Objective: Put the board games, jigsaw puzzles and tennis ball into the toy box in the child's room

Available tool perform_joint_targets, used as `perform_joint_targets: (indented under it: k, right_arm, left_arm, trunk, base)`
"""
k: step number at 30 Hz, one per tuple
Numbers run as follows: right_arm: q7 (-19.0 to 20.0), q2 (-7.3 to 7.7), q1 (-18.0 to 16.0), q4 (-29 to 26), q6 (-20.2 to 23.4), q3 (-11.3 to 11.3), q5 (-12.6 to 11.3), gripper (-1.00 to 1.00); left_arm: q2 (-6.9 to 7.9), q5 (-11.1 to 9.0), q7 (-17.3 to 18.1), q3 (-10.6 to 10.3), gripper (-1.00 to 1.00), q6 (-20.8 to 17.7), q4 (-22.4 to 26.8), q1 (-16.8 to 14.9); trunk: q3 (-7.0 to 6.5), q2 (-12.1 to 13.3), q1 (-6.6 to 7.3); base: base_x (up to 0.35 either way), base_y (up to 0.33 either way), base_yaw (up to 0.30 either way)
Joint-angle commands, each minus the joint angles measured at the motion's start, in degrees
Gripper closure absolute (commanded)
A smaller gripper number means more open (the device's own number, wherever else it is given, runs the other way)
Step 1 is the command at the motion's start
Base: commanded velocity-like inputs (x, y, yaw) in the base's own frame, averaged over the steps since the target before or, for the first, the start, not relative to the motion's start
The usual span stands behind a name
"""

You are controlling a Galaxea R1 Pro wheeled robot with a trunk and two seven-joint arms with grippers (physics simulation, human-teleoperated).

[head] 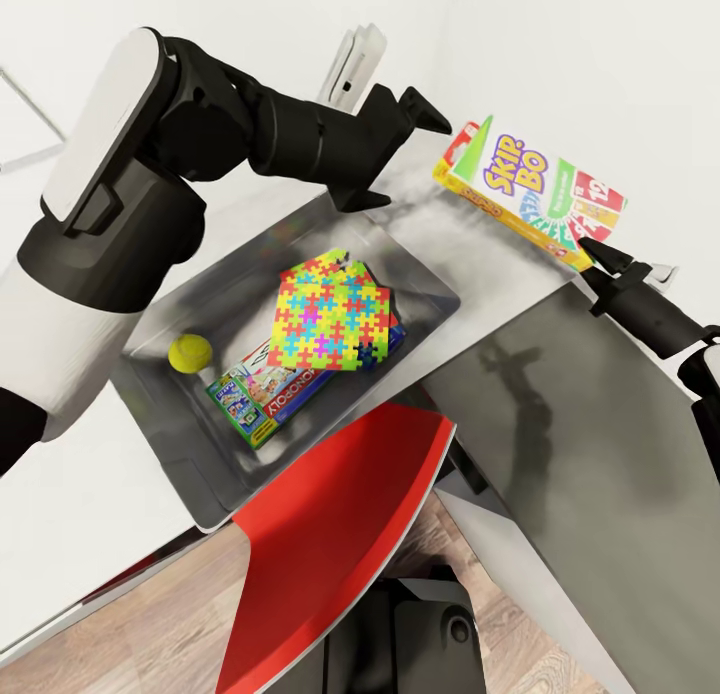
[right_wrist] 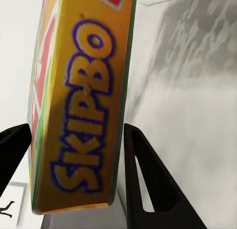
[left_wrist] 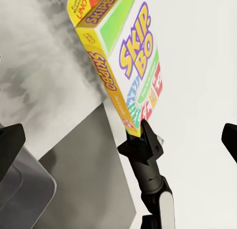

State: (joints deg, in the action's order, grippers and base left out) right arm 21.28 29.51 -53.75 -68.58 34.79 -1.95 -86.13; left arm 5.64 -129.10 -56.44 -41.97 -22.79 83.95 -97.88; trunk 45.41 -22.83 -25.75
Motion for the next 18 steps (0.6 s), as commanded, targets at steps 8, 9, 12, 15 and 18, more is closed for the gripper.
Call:
perform_joint_targets:
  k: [8, 9, 12, 15, 18]
  right_arm:
    - [0.0, 0.01, 0.0, -0.3, 0.7, 0.0, -0.3, 1.00]
    - [0.0, 0.01, 0.0, -0.4, 0.7, 0.0, -0.3, 1.00]
    - [0.0, 0.01, 0.0, -0.5, 0.7, 0.0, -0.3, 1.00]
    - [0.0, 0.02, 0.0, -0.6, 0.8, 0.0, -0.3, 1.00]
    - [-0.1, 0.02, 0.0, -0.6, 0.9, 0.0, -0.3, 1.00]
  left_arm:
    - [0.22, -0.1, -0.3, 0.5, -1.00, -0.1, -0.1, 0.0]
    - [0.23, -0.1, -0.3, 0.5, -1.00, -0.1, -0.2, 0.0]
    - [0.23, -0.1, -0.3, 0.7, -1.00, -0.1, -0.2, 0.0]
    - [0.24, -0.1, -0.3, 1.1, -1.00, -0.1, -0.1, 0.0]
    - [0.24, 0.0, -0.3, 1.4, -1.00, -0.1, -0.1, 0.0]
  trunk:
    - [-0.49, -0.1, -0.04]
    - [-0.57, -0.1, -0.04]
    - [-0.82, -0.1, -0.04]
    - [-1.09, -0.1, -0.04]
    - [-1.36, -0.1, -0.04]
  base:
    - [0.000, 0.000, 0.000]
    - [0.000, 0.000, 0.000]
    - [0.000, 0.000, 0.000]
    - [0.000, 0.000, 0.000]
    - [0.000, 0.000, 0.000]
